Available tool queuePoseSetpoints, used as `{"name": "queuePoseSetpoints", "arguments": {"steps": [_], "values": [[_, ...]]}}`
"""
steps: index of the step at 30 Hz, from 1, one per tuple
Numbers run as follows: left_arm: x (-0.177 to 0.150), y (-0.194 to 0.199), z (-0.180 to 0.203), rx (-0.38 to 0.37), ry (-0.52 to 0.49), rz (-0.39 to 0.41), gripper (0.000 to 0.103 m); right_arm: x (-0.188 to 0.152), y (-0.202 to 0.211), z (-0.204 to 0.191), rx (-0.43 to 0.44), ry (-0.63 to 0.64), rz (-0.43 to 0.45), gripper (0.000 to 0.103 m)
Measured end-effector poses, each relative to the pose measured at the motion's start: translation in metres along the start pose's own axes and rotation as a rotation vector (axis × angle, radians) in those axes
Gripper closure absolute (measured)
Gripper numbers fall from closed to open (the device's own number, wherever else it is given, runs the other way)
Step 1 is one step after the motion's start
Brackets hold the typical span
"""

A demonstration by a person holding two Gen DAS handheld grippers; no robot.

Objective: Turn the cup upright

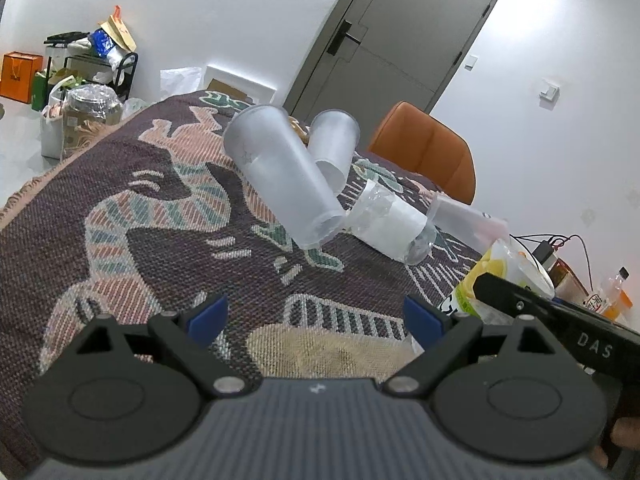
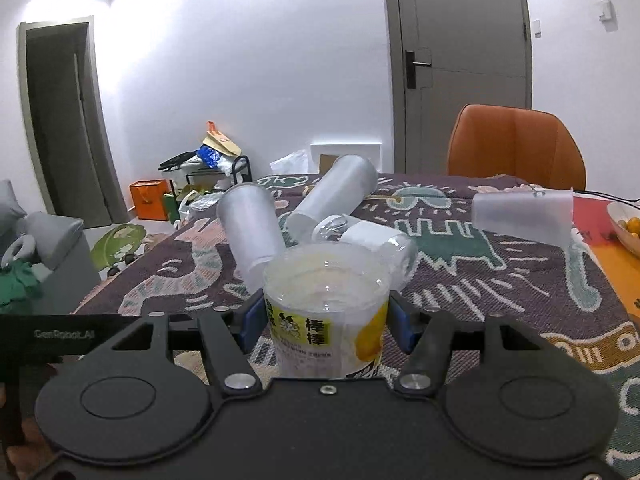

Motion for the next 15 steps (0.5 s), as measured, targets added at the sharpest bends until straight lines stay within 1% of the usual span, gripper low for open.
{"name": "queuePoseSetpoints", "arguments": {"steps": [7, 9, 11, 13, 15], "values": [[-0.003, -0.003, 0.002, -0.004, -0.001, -0.013, 0.01, -0.003, 0.004, -0.001, 0.0, 0.001, 0.005, 0.038], [-0.003, -0.003, 0.004, -0.002, -0.006, -0.011, 0.01, -0.004, 0.003, 0.001, 0.005, -0.002, 0.001, 0.036], [-0.002, -0.003, 0.008, 0.001, -0.015, -0.007, 0.01, -0.005, 0.003, 0.004, 0.029, -0.014, -0.004, 0.029], [-0.001, -0.001, 0.011, 0.002, -0.025, 0.0, 0.01, -0.007, 0.002, 0.006, 0.056, -0.026, -0.004, 0.026], [-0.001, 0.001, 0.015, 0.002, -0.032, 0.002, 0.01, -0.008, 0.003, 0.007, 0.065, -0.027, -0.007, 0.024]]}}
Point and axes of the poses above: each gripper's, at about its wrist camera, not at the fingertips, and y roughly against the way its jaws point, z to its right, x to its top, the point moved 2 cm from there along -y, roughly the way its jaws point, and after that the axes turned 12 degrees about -x, right-handed, at the moved point
